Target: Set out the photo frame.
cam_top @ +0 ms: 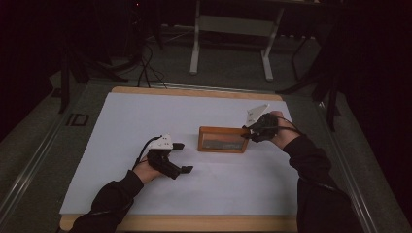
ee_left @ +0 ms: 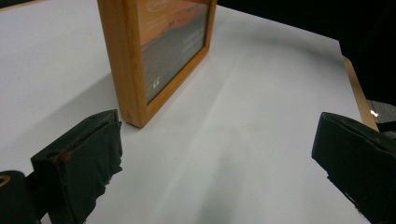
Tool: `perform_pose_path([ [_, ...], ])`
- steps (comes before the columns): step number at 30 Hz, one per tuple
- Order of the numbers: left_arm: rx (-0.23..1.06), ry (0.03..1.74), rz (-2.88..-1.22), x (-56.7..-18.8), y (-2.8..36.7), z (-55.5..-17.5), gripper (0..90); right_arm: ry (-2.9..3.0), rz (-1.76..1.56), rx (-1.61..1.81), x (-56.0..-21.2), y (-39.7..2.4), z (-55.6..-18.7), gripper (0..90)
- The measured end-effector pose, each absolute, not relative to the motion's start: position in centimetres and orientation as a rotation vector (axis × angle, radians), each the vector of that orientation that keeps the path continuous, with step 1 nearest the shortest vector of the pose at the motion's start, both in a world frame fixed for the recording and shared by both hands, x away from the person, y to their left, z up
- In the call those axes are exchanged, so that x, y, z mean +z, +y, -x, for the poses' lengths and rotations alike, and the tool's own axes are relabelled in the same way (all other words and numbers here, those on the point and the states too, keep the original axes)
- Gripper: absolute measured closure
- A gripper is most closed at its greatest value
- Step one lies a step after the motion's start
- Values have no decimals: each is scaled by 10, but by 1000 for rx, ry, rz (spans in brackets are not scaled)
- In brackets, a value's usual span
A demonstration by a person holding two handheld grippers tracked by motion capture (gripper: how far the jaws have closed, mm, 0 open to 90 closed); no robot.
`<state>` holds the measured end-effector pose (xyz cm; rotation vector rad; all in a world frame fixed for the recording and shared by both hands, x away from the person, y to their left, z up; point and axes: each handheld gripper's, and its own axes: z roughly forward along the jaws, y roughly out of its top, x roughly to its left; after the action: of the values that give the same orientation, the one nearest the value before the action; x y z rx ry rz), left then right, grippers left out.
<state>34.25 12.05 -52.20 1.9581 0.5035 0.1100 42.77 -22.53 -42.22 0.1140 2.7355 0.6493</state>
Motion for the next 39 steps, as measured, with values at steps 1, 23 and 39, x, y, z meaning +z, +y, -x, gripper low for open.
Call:
perform_pose_path([
  [1,108,506,-1958,-523,120,-342,21,2740,-119,649,-422,-225,-429,654],
  [23,88,527,-1951,-532,119,-344,21,2754,-152,629,-423,-221,-460,625],
  [39,79,530,-1951,-534,120,-344,21,2775,-161,630,-424,-220,-471,620],
])
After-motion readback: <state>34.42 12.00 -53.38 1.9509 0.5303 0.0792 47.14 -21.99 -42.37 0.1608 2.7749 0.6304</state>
